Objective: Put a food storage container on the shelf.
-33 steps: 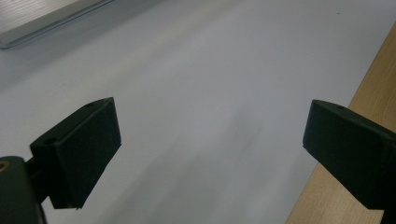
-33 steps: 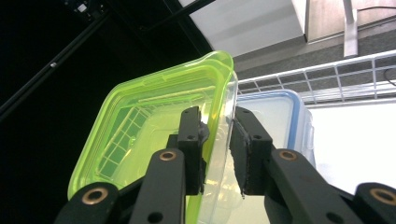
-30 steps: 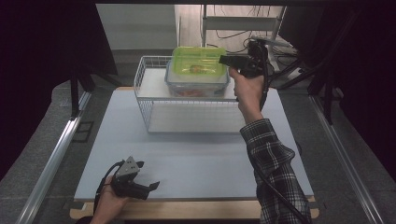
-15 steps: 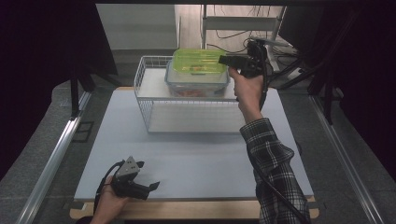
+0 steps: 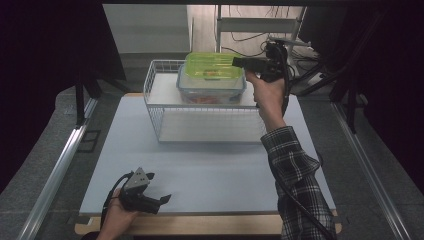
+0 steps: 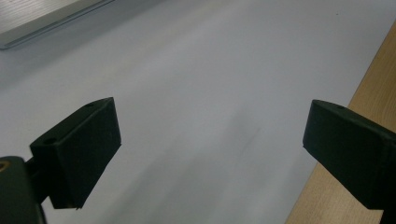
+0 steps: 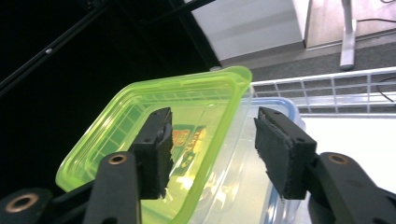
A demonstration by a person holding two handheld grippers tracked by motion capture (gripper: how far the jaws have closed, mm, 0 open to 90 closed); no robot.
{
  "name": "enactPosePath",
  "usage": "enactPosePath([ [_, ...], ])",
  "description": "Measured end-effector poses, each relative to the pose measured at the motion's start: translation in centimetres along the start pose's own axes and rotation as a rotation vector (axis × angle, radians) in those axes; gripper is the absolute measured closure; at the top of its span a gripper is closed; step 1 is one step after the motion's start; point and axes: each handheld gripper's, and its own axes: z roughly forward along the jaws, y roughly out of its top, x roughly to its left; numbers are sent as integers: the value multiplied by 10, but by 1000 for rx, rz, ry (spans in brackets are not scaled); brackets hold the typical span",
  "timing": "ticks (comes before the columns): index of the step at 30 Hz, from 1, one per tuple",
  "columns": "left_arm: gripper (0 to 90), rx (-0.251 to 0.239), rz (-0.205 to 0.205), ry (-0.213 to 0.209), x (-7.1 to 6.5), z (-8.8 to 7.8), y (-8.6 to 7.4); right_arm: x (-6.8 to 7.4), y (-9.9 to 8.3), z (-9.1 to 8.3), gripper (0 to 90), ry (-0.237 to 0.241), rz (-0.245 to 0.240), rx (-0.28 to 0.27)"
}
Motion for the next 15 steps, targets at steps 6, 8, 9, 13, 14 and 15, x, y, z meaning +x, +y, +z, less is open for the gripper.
enactPosePath([
  [6,40,2,0,0,0,0,0,4,-2,0,348,20,-59,33],
  [8,41,1,1,-1,0,0,0,5,-3,0,325,22,-75,40],
  [9,41,1,1,-1,0,0,0,6,-3,0,313,23,-88,46],
  [13,40,3,1,-2,0,0,0,7,-5,-3,264,22,-123,44],
  [14,41,3,1,-2,0,0,0,7,-6,-4,252,25,-125,45],
  [15,40,4,2,-1,0,0,0,7,-6,-4,241,29,-126,42],
])
